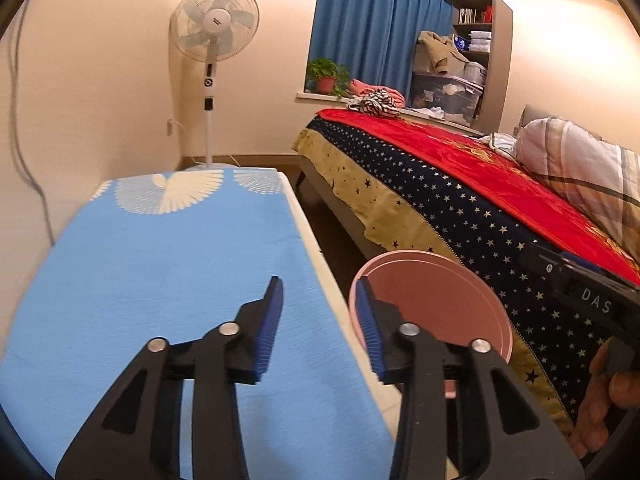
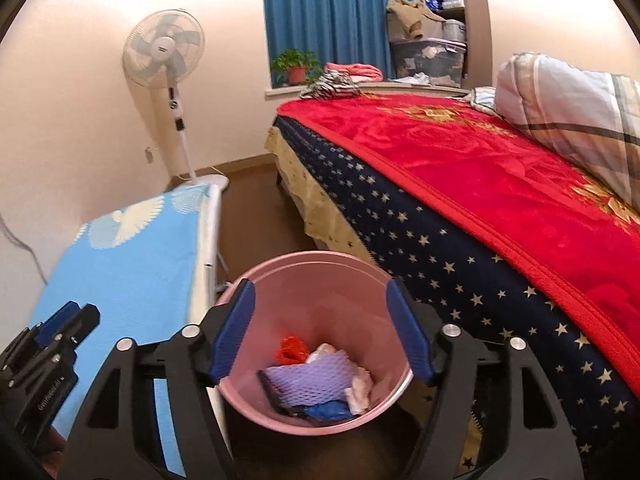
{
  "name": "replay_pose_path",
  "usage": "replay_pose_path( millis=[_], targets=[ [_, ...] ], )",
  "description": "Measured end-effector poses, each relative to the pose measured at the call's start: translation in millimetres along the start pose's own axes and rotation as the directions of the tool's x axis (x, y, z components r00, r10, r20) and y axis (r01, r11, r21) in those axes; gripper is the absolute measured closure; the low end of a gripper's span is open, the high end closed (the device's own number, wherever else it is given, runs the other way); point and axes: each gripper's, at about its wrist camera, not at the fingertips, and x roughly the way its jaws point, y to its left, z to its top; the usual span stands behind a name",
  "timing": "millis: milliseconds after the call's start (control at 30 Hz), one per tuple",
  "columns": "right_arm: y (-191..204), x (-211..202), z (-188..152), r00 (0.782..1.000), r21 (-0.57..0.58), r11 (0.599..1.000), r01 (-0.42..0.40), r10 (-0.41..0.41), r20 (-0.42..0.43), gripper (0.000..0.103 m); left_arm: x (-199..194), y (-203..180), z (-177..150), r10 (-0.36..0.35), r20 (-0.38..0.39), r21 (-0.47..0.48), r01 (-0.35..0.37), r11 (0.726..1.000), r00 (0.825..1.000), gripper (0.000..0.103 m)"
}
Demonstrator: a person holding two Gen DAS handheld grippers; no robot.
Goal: Collect trash
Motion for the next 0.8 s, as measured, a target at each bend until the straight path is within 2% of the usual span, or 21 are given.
replay_pose_path(
  millis=[33,100,200,267,467,633,767,800],
  targets=[
    [4,-4,0,1.0,-0.011,1.0,-0.007,0.007,0.003,0.03,-4,1,0,0.004,0.001,0.001,-0.004,1.0,1.0,0.054],
    [12,-13,-2,1.0,-0.037,0.999,-0.016,0.017,0.013,0.023,-17,3,-1,0.022,0.009,0.01,-0.022,1.0,1.0,0.038],
    [18,-28,-6,0.999,-0.059,0.998,-0.029,0.03,0.021,0.015,-34,9,-3,0.04,0.013,0.012,-0.04,0.999,0.999,0.029],
    [22,-38,-10,0.999,-0.071,0.997,-0.033,0.035,0.023,0.015,-45,16,-7,0.036,0.009,-0.003,-0.036,0.999,0.999,0.028],
    [33,-64,-22,0.999,-0.098,0.995,-0.025,0.029,0.037,0.013,-75,35,-20,0.098,-0.002,-0.045,-0.098,0.994,0.995,0.028],
    [45,-82,-36,0.998,-0.128,0.991,-0.046,0.05,0.031,0.011,-103,38,-29,0.141,0.004,-0.05,-0.141,0.989,0.99,0.02],
    [54,-92,-45,0.998,-0.144,0.988,-0.056,0.061,0.034,0.008,-123,42,-35,0.179,0.019,-0.064,-0.177,0.982,0.984,0.008],
    [56,-94,-47,0.997,-0.143,0.988,-0.06,0.065,0.033,0.007,-127,43,-38,0.189,0.021,-0.067,-0.187,0.98,0.982,0.008]
  ],
)
